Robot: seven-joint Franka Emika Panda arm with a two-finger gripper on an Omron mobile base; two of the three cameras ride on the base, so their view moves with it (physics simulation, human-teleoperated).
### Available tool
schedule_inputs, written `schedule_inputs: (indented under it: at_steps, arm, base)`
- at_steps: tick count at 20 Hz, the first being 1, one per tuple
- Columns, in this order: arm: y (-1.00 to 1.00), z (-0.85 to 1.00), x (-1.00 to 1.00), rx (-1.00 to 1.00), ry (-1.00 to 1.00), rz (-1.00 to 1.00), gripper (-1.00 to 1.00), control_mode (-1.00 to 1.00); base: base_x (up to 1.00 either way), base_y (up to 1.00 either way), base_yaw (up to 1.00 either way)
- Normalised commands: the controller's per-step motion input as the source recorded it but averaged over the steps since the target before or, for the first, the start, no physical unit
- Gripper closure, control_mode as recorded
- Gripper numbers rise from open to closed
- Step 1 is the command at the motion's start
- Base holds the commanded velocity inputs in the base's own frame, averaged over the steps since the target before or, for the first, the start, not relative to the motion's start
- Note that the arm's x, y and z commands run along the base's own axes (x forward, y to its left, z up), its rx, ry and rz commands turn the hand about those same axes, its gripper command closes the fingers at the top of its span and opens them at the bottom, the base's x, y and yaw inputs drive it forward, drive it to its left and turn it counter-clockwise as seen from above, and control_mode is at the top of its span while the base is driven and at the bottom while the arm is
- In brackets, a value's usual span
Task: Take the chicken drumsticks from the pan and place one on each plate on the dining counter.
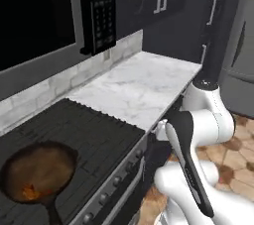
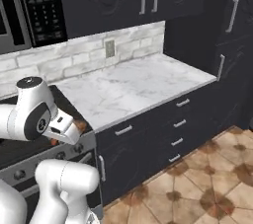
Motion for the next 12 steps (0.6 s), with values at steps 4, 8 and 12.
schedule_inputs:
  at_steps: [4,8,12]
  arm:
    - [0.00,0.00,0.00,0.00,0.00,0.00,1.00,1.00]
    - [0.00,0.00,0.00,0.00,0.00,0.00,1.00,1.00]
    - [0.00,0.00,0.00,0.00,0.00,0.00,1.00,1.00]
  base:
    - [0.00,-0.07,-0.75]
    - [0.00,-0.21,-0.73]
    - [0.00,-0.31,-0.72]
